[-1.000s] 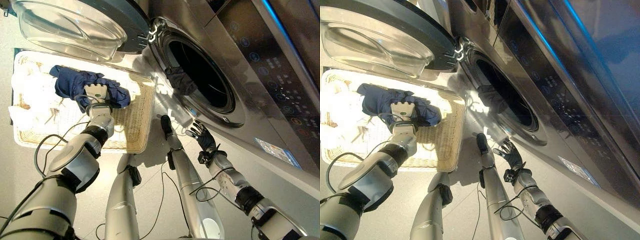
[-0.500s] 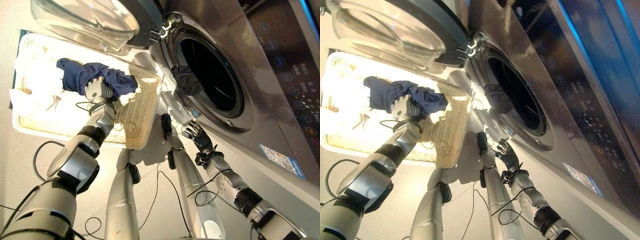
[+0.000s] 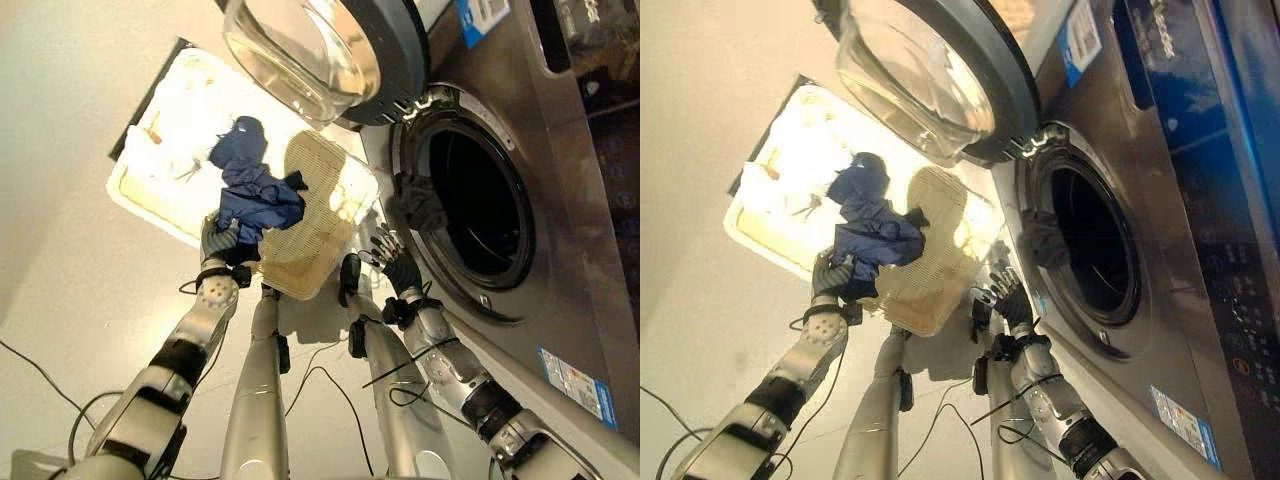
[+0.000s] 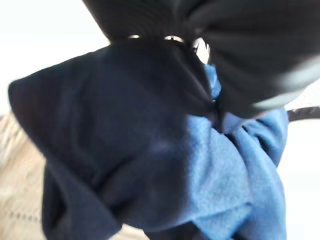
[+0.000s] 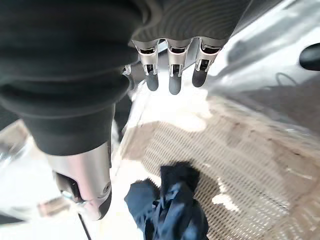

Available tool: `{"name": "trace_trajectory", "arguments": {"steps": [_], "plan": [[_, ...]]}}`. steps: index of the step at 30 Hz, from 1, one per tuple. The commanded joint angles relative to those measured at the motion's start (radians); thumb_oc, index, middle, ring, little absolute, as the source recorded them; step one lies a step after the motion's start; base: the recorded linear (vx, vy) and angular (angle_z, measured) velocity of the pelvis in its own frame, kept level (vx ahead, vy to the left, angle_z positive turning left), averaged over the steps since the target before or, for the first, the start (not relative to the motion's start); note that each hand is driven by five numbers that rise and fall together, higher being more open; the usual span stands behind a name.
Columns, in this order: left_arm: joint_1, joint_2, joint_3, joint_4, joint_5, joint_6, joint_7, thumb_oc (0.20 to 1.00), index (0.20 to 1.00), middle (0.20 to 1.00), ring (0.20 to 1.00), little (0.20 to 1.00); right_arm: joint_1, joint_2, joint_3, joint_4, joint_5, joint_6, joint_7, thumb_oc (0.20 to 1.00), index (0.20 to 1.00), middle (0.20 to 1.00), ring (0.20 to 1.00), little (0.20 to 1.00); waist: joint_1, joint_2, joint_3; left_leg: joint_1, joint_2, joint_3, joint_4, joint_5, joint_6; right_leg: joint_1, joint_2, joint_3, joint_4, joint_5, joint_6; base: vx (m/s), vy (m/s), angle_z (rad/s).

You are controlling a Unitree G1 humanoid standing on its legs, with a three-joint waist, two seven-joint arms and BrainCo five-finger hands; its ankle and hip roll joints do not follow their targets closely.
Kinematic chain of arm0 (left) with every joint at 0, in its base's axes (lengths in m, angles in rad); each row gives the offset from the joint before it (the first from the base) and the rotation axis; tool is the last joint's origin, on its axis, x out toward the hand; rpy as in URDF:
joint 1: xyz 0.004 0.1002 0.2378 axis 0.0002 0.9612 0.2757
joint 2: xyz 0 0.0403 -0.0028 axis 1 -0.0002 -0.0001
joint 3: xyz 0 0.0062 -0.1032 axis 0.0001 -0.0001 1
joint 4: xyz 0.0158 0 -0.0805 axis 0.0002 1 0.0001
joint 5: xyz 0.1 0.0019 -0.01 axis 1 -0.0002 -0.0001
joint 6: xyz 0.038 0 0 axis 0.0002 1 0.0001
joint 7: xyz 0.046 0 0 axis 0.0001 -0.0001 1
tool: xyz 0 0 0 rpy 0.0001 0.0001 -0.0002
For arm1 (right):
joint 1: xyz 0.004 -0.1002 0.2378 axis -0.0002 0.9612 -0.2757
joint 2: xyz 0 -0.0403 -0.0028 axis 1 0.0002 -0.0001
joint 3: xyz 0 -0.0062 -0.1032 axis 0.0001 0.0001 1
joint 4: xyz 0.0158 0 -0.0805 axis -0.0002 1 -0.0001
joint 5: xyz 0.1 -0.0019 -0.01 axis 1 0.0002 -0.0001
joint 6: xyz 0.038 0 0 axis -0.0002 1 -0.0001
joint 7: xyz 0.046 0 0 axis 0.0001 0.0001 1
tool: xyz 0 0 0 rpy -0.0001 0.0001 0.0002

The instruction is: Put the clothes into the washing machine.

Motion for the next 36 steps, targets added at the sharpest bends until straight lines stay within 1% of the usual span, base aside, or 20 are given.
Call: {"name": "trace_trajectory", "arguments": {"steps": [1,2,3,4,5,6,9,10,13,14,16,17,18,22,26,29,33,34,35,36], "plan": [[-0.012,-0.030,0.018,-0.115,-0.098,-0.126,-0.191,0.200,0.200,0.200,0.200,0.200,0.044,-0.036,-0.020,-0.110,-0.162,0.003,0.012,1.000,1.000,1.000,1.000,1.000,-0.003,0.050,-0.009,0.032,-0.079,0.027,0.059,-0.090,0.004,0.102,0.017,-0.018,-0.173,0.102,0.085,-0.02,0.020,0.35],[0.002,-0.029,0.017,-0.145,-0.122,-0.131,-0.231,0.200,0.200,0.200,0.200,0.200,0.040,-0.044,-0.021,-0.109,-0.200,0.007,0.017,1.000,1.000,1.000,1.000,1.000,0.003,0.056,-0.009,0.037,-0.082,0.024,0.063,-0.092,0.007,0.107,0.013,-0.021,-0.168,0.099,0.085,-0.03,0.024,0.36],[0.032,-0.032,0.019,-0.219,-0.200,-0.147,-0.354,0.200,0.200,0.200,0.200,0.200,0.022,-0.069,-0.018,-0.100,-0.310,0.009,0.020,1.000,1.000,1.000,1.000,1.000,0.015,0.071,-0.009,0.056,-0.088,0.016,0.063,-0.098,0.013,0.126,0.006,-0.031,-0.163,0.091,0.086,-0.03,0.024,0.32],[0.037,-0.031,0.019,-0.239,-0.219,-0.146,-0.382,0.200,0.200,0.200,0.200,0.200,0.015,-0.077,-0.015,-0.098,-0.346,0.010,0.019,1.000,1.000,1.000,1.000,1.000,0.018,0.074,-0.009,0.062,-0.090,0.014,0.062,-0.099,0.014,0.132,0.004,-0.033,-0.163,0.090,0.087,-0.03,0.025,0.30],[0.046,-0.027,0.017,-0.282,-0.267,-0.148,-0.447,0.200,0.200,0.200,0.200,0.200,-0.006,-0.098,-0.006,-0.091,-0.419,0.011,0.013,1.000,1.000,1.000,1.000,1.000,0.025,0.081,-0.009,0.075,-0.094,0.010,0.059,-0.103,0.018,0.145,0.000,-0.038,-0.164,0.087,0.088,-0.02,0.013,0.19],[0.049,-0.025,0.015,-0.300,-0.292,-0.149,-0.480,0.200,0.200,0.200,0.200,0.200,-0.018,-0.108,-0.002,-0.087,-0.462,0.013,0.013,1.000,1.000,1.000,1.000,1.000,0.029,0.084,-0.009,0.081,-0.096,0.009,0.059,-0.105,0.019,0.150,-0.002,-0.041,-0.164,0.086,0.088,-0.02,0.013,0.25],[0.050,-0.015,0.005,-0.378,-0.384,-0.132,-0.591,0.200,0.200,0.200,0.200,0.200,-0.087,-0.149,0.024,-0.069,-0.636,0.033,-0.002,1.000,1.000,1.000,1.000,1.000,0.042,0.095,-0.009,0.105,-0.103,0.005,0.062,-0.114,0.025,0.173,-0.010,-0.051,-0.159,0.079,0.090,-0.01,0.003,0.12],[0.044,-0.011,0.002,-0.411,-0.422,-0.113,-0.639,0.200,0.200,0.200,0.200,0.200,-0.127,-0.169,0.040,-0.061,-0.717,0.049,-0.010,1.000,1.000,1.000,1.000,1.000,0.049,0.099,-0.009,0.114,-0.107,0.003,0.067,-0.119,0.028,0.183,-0.013,-0.055,-0.153,0.075,0.091,-0.01,-0.008,0.05],[0.034,-0.004,-0.005,-0.461,-0.482,-0.087,-0.715,0.200,0.200,0.200,0.200,0.200,-0.190,-0.202,0.072,-0.042,-0.860,0.074,-0.020,1.000,1.000,1.000,1.000,1.000,0.058,0.104,-0.009,0.128,-0.111,0.002,0.068,-0.126,0.031,0.197,-0.017,-0.060,-0.150,0.069,0.092,-0.01,-0.023,0.11],[0.018,0.006,-0.007,-0.492,-0.526,-0.067,-0.759,0.200,0.200,0.200,0.200,0.200,-0.239,-0.224,0.096,-0.029,-0.953,0.098,-0.026,1.000,1.000,1.000,1.000,1.000,0.064,0.106,-0.009,0.131,-0.113,0.001,0.068,-0.126,0.034,0.201,-0.017,-0.062,-0.150,0.072,0.092,-0.01,-0.031,0.10],[0.015,0.013,-0.008,-0.528,-0.550,-0.042,-0.784,0.200,0.200,0.200,0.200,0.200,-0.270,-0.249,0.119,-0.022,-1.014,0.112,-0.025,1.000,1.000,1.000,1.000,1.000,0.069,0.108,-0.009,0.149,-0.114,0.002,0.064,-0.131,0.036,0.215,-0.018,-0.064,-0.149,0.066,0.093,0.00,-0.023,0.08],[0.015,0.013,-0.008,-0.528,-0.550,-0.042,-0.784,0.200,0.200,0.200,0.200,0.200,-0.270,-0.249,0.119,-0.022,-1.014,0.112,-0.025,1.000,1.000,1.000,1.000,1.000,0.069,0.108,-0.009,0.149,-0.114,0.002,0.064,-0.131,0.036,0.215,-0.018,-0.064,-0.149,0.066,0.093,-0.02,-0.029,0.04],[0.003,0.028,-0.010,-0.574,-0.583,-0.005,-0.807,0.200,0.200,0.200,0.200,0.200,-0.310,-0.280,0.142,-0.017,-1.078,0.131,-0.037,1.000,1.000,1.000,1.000,1.000,0.076,0.109,-0.009,0.157,-0.116,0.004,0.062,-0.133,0.039,0.223,-0.020,-0.065,-0.152,0.069,0.095,0.00,0.000,0.00],[-0.008,0.048,-0.016,-0.650,-0.633,0.067,-0.830,0.200,0.200,0.200,0.200,0.200,-0.354,-0.309,0.164,-0.025,-1.107,0.154,-0.087,1.000,1.000,1.000,1.000,1.000,0.083,0.106,-0.009,0.179,-0.120,0.007,0.056,-0.139,0.042,0.245,-0.020,-0.065,-0.162,0.071,0.099,-0.01,-0.009,0.01],[-0.008,0.042,-0.015,-0.686,-0.649,0.119,-0.854,0.200,0.200,0.200,0.200,0.200,-0.367,-0.301,0.162,-0.030,-1.107,0.159,-0.106,1.000,1.000,1.000,1.000,1.000,0.084,0.106,-0.009,0.187,-0.121,0.012,0.050,-0.143,0.046,0.251,-0.019,-0.058,-0.168,0.071,0.100,0.00,0.000,0.00],[-0.012,0.038,-0.019,-0.701,-0.659,0.151,-0.865,0.200,0.200,0.200,0.200,0.200,-0.371,-0.294,0.164,-0.034,-1.101,0.162,-0.080,1.000,1.000,1.000,1.000,1.000,0.084,0.106,-0.009,0.187,-0.124,0.014,0.053,-0.145,0.047,0.252,-0.019,-0.053,-0.169,0.071,0.100,0.00,0.000,0.00],[-0.021,0.027,-0.028,-0.711,-0.699,0.208,-0.896,0.200,0.200,0.200,0.200,0.200,-0.384,-0.287,0.191,-0.043,-1.013,0.148,-0.027,1.000,1.000,1.000,1.000,1.000,0.082,0.107,-0.009,0.191,-0.123,0.020,0.047,-0.145,0.048,0.254,-0.018,-0.049,-0.174,0.072,0.100,0.00,0.000,0.00],[-0.022,0.025,-0.030,-0.712,-0.699,0.209,-0.897,0.200,0.200,0.200,0.200,0.200,-0.385,-0.285,0.193,-0.045,-1.003,0.148,-0.020,1.000,1.000,1.000,1.000,1.000,0.082,0.107,-0.009,0.192,-0.123,0.021,0.046,-0.145,0.048,0.255,-0.018,-0.049,-0.175,0.072,0.100,0.00,0.000,0.00],[-0.026,0.022,-0.037,-0.712,-0.703,0.216,-0.900,0.200,0.200,0.200,0.200,0.200,-0.385,-0.278,0.197,-0.050,-0.982,0.145,-0.001,1.000,1.000,1.000,1.000,1.000,0.081,0.106,-0.009,0.192,-0.122,0.022,0.045,-0.144,0.048,0.255,-0.018,-0.049,-0.175,0.073,0.100,0.00,0.000,0.00],[-0.034,0.014,-0.049,-0.711,-0.711,0.230,-0.907,0.200,0.200,0.200,0.200,0.200,-0.390,-0.268,0.205,-0.056,-0.927,0.133,0.050,1.000,1.000,1.000,1.000,1.000,0.079,0.105,-0.009,0.191,-0.122,0.025,0.043,-0.143,0.048,0.254,-0.018,-0.048,-0.179,0.075,0.100,0.00,0.000,0.00]]}}
